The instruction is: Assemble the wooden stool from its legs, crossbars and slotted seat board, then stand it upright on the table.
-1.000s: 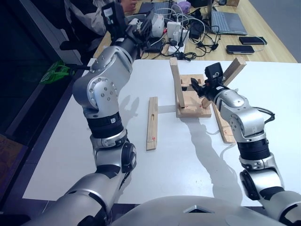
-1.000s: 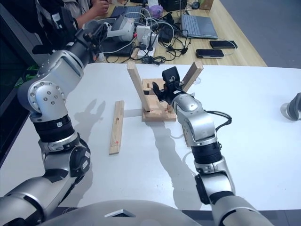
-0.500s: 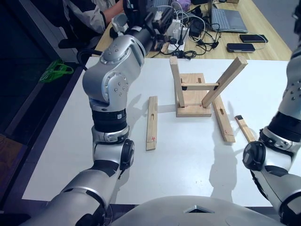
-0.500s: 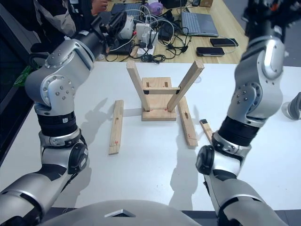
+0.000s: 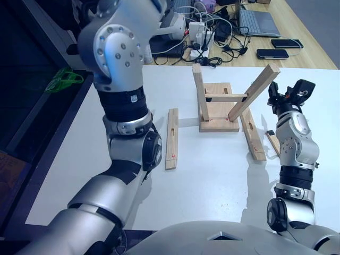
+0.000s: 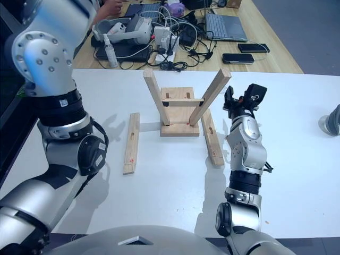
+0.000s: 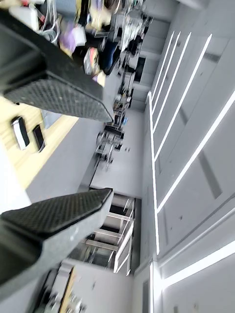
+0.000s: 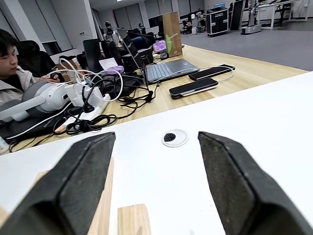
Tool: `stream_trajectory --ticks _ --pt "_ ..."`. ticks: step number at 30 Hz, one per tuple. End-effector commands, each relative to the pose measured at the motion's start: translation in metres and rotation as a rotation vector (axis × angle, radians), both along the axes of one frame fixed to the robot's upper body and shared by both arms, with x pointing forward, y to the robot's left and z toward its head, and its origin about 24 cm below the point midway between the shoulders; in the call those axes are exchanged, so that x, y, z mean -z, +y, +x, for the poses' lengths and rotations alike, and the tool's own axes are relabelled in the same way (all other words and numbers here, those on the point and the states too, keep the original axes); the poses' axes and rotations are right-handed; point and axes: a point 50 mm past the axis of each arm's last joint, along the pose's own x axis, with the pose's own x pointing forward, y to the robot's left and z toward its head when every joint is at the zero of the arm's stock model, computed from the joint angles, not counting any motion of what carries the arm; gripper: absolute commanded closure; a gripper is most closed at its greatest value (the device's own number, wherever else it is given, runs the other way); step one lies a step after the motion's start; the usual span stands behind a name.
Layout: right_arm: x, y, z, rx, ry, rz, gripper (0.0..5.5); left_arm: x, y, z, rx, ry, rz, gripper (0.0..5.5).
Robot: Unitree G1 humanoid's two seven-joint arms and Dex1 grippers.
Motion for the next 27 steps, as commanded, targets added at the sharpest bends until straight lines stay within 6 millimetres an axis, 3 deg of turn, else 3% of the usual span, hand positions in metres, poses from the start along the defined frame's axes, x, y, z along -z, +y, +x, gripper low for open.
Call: stream_trajectory --ticks 1,3,6,12,15,16,17,18,20,24,26,27 --pt "-0.004 0.007 0.003 -0.033 -0.004 0.010 2.35 0.092 -0.020 0.024 0.095 0.375 0.239 3.02" --pt "-0.007 0.007 0.004 -0.037 -0.008 0.011 2.35 0.132 -0.024 0.021 0.154 0.551 0.370 3.02" --pt "-0.010 0.007 0.006 -0.035 -0.016 0.014 2.35 0.128 -0.018 0.019 0.133 0.546 0.371 3.02" --pt "-0.008 0.009 0.005 -0.040 -0.008 0.020 2.35 0.059 -0.012 0.019 0.084 0.338 0.163 3.02" --pt "-0.008 0.009 0.003 -0.038 -0.009 0.015 2.35 -0.004 0.003 0.004 0.056 0.149 0.084 3.02" --pt "-0.008 0.008 0.003 -0.038 -0.008 0.015 2.35 -0.019 0.010 -0.003 0.062 0.101 0.059 3.02" --pt "-0.008 0.008 0.003 -0.036 -0.007 0.014 2.35 -0.022 0.014 -0.007 0.067 0.082 0.080 3.02" --pt "-0.008 0.007 0.002 -0.035 -0.006 0.014 2.35 -0.016 0.015 -0.008 0.072 0.096 0.114 3.02" --pt "-0.008 0.007 0.002 -0.035 -0.005 0.017 2.35 0.020 0.011 -0.005 0.078 0.207 0.238 3.02" --pt "-0.009 0.007 0.003 -0.040 -0.005 0.016 2.35 0.117 -0.016 -0.020 0.242 0.492 0.455 3.02" --pt "-0.012 0.008 0.004 -0.046 -0.008 0.014 2.35 0.140 -0.016 -0.020 0.220 0.573 0.463 3.02" --pt "-0.013 0.008 0.004 -0.047 -0.010 0.014 2.35 0.140 -0.014 -0.017 0.196 0.578 0.433 3.02"
